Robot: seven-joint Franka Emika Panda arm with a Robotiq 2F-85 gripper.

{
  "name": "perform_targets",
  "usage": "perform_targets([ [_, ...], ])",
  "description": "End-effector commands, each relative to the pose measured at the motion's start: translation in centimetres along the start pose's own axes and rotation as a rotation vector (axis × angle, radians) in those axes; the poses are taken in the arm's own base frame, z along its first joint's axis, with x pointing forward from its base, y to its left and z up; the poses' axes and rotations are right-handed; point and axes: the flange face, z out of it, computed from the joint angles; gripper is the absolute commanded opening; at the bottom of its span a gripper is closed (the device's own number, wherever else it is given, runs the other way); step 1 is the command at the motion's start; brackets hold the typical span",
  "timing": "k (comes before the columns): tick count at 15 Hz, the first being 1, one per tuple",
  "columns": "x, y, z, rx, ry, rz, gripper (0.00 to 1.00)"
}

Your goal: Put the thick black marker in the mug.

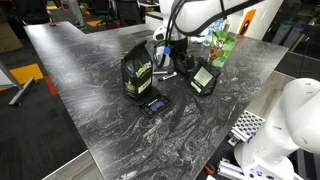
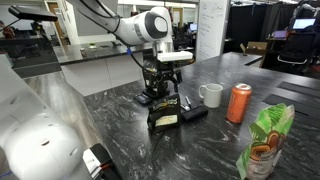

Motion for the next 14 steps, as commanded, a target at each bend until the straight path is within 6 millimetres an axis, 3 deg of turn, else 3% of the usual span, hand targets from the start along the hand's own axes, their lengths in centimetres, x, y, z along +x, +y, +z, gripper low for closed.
perform_targets([
  [1, 0.8, 2.0, 1.0, 0.009, -0.173, -0.095, 1.00],
  [5, 1.3, 3.2, 1.5, -0.019, -0.270, -0.137, 1.00],
  [6, 1.0, 2.1, 1.5, -0.031, -0.228, -0.109, 1.00],
  [14, 1.3, 2.7, 1.5, -0.030, -0.245, -0.115, 1.00],
])
